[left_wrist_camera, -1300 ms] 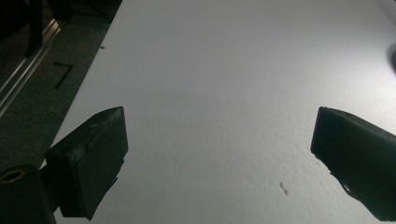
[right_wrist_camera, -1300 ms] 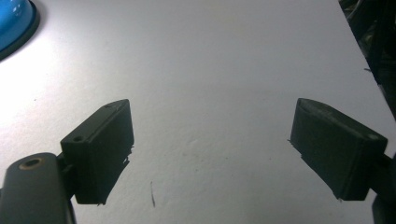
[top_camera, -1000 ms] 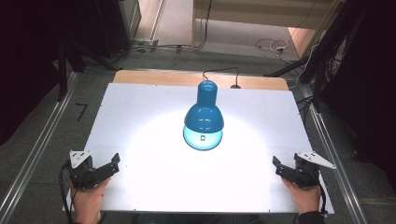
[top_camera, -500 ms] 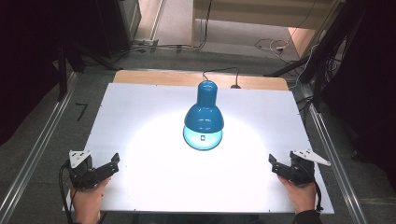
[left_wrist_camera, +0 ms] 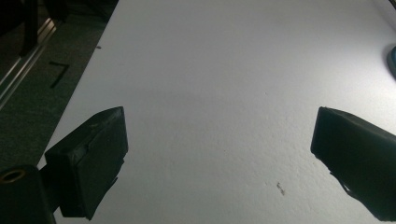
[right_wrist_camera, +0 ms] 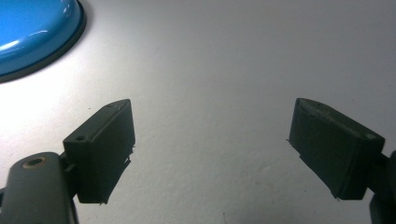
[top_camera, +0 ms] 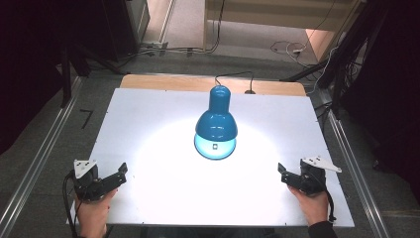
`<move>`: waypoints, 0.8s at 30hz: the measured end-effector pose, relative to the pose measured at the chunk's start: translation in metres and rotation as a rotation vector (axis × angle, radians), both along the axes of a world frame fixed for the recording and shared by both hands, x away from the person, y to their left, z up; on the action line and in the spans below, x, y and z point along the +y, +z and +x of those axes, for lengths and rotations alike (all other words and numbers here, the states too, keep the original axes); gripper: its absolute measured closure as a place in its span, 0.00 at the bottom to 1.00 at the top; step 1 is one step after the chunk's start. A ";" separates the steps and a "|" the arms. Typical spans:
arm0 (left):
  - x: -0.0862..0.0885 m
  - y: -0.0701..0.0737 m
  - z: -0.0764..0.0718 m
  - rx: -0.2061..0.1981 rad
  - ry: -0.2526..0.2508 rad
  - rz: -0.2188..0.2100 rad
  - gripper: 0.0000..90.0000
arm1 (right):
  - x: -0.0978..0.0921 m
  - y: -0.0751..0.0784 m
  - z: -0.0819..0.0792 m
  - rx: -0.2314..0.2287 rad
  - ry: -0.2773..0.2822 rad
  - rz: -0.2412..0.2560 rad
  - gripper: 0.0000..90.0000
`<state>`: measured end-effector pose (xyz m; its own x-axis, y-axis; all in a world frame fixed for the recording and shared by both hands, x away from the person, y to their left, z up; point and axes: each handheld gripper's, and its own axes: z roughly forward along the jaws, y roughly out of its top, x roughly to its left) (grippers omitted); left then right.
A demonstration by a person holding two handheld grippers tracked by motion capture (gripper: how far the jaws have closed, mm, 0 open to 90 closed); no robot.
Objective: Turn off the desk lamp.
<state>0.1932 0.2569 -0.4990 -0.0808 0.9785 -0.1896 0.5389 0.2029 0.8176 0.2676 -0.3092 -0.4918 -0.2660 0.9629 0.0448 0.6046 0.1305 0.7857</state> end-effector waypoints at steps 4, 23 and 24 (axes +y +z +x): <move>-0.002 0.000 -0.001 -0.001 -0.001 0.009 0.05 | 0.012 0.001 0.002 -0.003 0.016 -0.001 0.15; -0.001 0.002 -0.001 -0.006 -0.003 -0.003 0.05 | 0.055 0.001 0.009 0.009 0.094 0.008 0.15; -0.001 0.002 -0.002 -0.006 -0.002 -0.003 0.05 | 0.059 0.001 0.010 0.008 0.102 0.008 0.15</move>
<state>0.1915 0.2561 -0.4971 -0.0774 0.9782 -0.1929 0.5345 0.2040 0.8202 0.2774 -0.2506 -0.4905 -0.3620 0.9305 0.0551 0.5946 0.1850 0.7824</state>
